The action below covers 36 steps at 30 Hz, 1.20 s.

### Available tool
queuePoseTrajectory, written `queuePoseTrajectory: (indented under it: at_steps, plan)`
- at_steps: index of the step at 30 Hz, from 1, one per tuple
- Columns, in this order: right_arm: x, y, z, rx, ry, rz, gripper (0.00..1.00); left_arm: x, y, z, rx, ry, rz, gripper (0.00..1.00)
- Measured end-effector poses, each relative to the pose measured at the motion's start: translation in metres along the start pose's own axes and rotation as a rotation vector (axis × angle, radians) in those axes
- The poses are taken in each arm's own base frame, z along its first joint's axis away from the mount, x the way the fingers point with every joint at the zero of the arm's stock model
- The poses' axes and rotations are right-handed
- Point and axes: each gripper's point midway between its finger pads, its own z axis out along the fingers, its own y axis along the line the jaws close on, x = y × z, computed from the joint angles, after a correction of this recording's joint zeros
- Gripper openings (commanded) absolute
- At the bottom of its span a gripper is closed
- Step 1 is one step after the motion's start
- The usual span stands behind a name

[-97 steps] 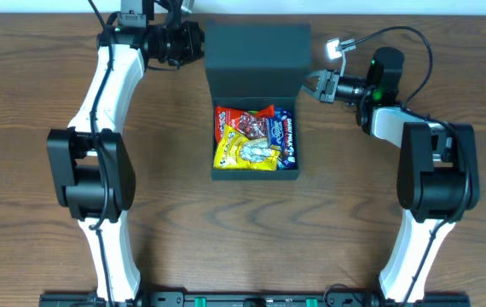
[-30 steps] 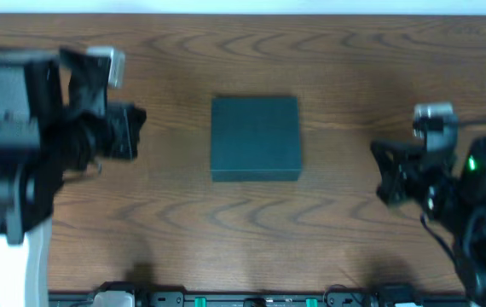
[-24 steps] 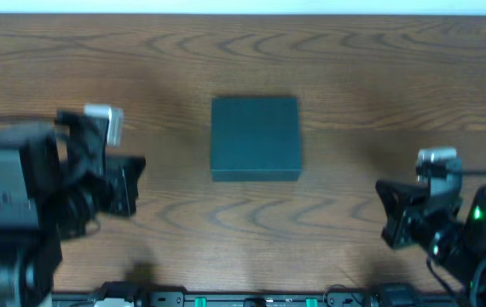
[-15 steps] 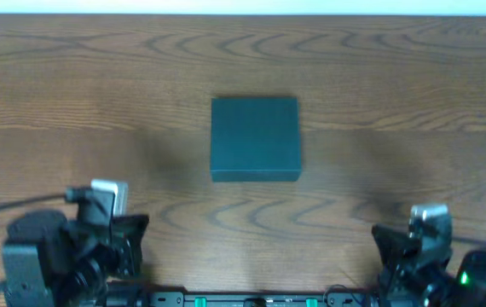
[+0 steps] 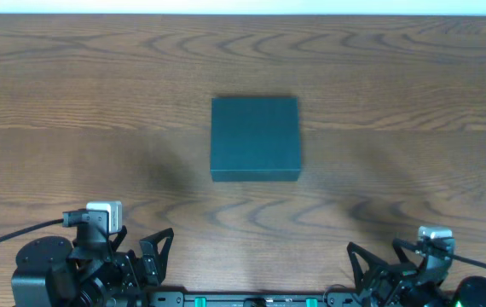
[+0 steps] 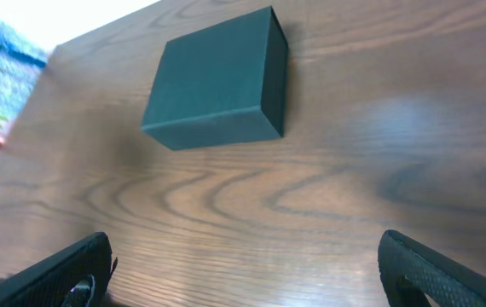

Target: Pack container

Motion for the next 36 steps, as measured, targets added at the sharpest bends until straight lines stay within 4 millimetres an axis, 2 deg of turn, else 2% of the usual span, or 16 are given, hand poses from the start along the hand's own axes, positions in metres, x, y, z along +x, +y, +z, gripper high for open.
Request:
queuePoseTrajectory:
  at_steps: [4, 13, 18, 22, 25, 27, 30, 36]
  plan:
    - [0.0, 0.0, 0.0, 0.0, 0.001, 0.065, 0.99, 0.003, 0.001, 0.0, -0.003, 0.013, -0.013, 0.95]
    - [0.0, 0.0, 0.0, 0.001, 0.002, 0.088, 0.99, 0.004, 0.001, 0.0, -0.004, 0.015, -0.014, 0.95]
    - [0.0, 0.0, 0.0, 0.001, 0.002, 0.088, 0.99, -0.001, 0.012, 0.0, -0.07, -0.009, -0.01, 0.95]
    - [0.001, 0.0, 0.0, 0.001, 0.002, 0.089, 0.99, -0.03, 0.021, -0.001, -0.131, -0.13, 0.032, 0.95]
    - [0.001, 0.0, 0.0, 0.001, 0.002, 0.089, 0.99, -0.062, 0.034, 0.009, -0.196, -0.279, 0.176, 0.95]
    - [0.001, 0.0, 0.0, 0.001, 0.002, 0.089, 0.99, -0.065, 0.044, 0.018, -0.228, -0.316, 0.224, 0.95]
    - [0.001, -0.001, 0.0, 0.002, 0.004, 0.09, 0.99, -0.05, 0.078, 0.042, -0.317, -0.345, 0.25, 0.95]
    - [0.001, -0.001, 0.001, 0.003, 0.005, 0.09, 0.99, -0.019, 0.112, 0.07, -0.382, -0.376, 0.251, 0.95]
